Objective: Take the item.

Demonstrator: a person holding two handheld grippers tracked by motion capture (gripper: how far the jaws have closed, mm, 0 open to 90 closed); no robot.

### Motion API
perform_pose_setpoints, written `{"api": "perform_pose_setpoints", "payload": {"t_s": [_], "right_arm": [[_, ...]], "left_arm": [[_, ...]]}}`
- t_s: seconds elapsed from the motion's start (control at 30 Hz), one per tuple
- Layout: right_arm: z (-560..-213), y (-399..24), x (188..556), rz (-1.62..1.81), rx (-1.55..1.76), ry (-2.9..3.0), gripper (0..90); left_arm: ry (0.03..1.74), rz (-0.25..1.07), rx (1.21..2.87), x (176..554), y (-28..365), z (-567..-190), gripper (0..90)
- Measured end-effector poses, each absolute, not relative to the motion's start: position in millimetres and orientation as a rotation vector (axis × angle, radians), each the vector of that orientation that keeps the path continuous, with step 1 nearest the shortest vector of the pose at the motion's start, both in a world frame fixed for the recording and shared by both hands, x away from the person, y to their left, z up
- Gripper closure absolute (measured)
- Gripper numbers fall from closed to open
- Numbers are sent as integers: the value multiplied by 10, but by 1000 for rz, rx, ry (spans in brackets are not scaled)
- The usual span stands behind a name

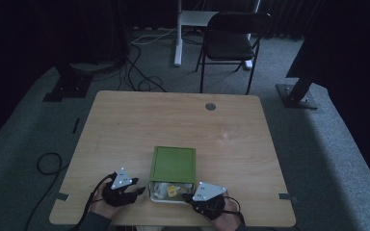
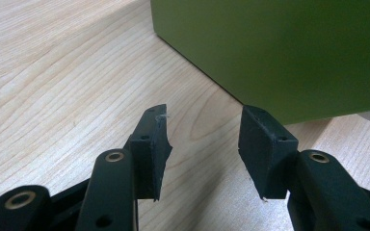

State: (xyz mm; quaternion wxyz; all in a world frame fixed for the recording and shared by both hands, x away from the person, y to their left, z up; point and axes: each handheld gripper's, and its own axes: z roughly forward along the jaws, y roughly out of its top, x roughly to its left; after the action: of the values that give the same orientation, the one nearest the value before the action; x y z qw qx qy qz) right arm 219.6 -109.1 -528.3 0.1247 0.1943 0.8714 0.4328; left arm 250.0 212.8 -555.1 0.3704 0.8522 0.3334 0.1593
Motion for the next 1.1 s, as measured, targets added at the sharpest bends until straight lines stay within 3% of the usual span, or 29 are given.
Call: {"api": "perform_pose_setpoints", "payload": {"t_s": [0.57,0.77,1.1], "right_arm": [[-5265,-1082,2160,1323,523,2572,868],[-5314,-984,2162,1178,552,2535,900],[-5303,-1032,2138,1237,504,2579,900]], "left_arm": [[858,408,2188,2503,2120,-5560,541],[860,404,2193,2506,2118,-5564,540],[859,403,2191,2505,2118,-5563,540]]}}
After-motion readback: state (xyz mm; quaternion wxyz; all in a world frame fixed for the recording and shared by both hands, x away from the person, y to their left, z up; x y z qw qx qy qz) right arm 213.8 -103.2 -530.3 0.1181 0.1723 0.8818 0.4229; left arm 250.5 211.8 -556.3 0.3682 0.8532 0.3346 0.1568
